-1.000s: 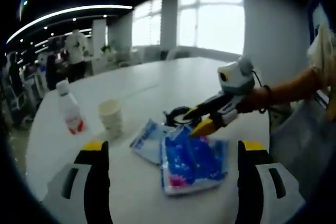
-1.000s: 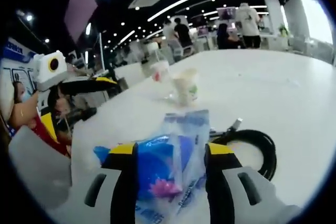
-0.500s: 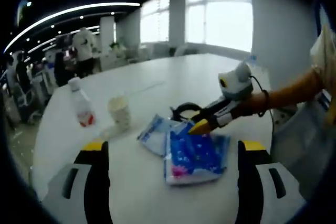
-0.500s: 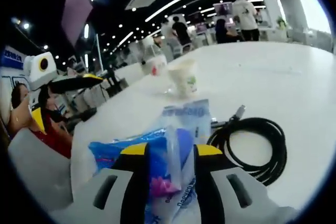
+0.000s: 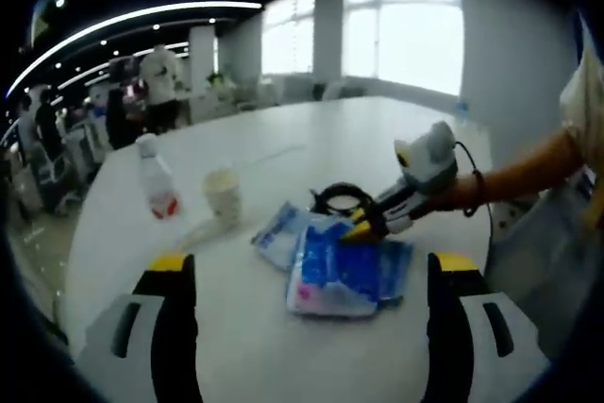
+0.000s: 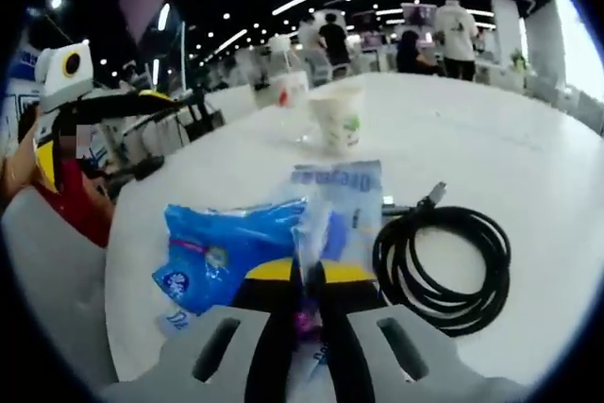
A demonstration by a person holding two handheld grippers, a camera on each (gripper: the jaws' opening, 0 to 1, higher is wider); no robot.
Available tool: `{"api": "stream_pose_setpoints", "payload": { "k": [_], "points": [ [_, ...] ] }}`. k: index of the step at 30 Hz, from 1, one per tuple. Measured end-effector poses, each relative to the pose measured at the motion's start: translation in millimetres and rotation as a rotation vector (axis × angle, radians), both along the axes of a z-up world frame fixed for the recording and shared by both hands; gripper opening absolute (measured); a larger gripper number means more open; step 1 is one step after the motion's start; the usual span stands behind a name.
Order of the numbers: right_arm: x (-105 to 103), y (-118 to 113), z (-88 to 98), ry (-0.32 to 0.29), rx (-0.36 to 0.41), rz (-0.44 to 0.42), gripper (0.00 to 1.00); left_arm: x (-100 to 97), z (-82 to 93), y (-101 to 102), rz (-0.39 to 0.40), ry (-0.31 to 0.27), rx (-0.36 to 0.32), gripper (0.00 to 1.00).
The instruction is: Arrange the tabletop items into an orderly group along one side of the table until the central work area is clear of visible clutter.
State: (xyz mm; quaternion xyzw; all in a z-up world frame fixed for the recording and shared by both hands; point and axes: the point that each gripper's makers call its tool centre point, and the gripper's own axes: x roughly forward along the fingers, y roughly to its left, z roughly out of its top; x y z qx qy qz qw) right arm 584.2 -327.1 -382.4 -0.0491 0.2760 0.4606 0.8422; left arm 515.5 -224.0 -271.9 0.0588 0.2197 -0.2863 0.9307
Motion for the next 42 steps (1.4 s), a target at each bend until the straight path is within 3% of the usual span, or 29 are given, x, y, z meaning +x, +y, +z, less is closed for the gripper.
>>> {"api": "stream_pose_setpoints", "payload": {
  "k": [9,12,21,33,42],
  "points": [
    [0,1,1.0,0.031,0.024,-0.005,0.02,-0.9,0.0,-2,0.011,0.0,-0.006,0.99],
    [0,1,5.1,0.079,0.073,-0.023,0.02,-0.7,-2.3,-2,0.017,0.007,-0.009,0.99],
    [10,2,33.5,0.046,0.135,-0.026,0.01,1.4,-8.5,0,0.033,0.025,-0.002,0.99],
    [28,-30,54.2,0.037,0.153,-0.099,0.01,5.2,-7.9,4,0.054,0.022,-0.015,0.99],
    [44,-53,74.7,-0.005,0.182,-0.157,0.01,8.3,-6.4,6,0.058,0.009,-0.013,0.99]
  ]
}}
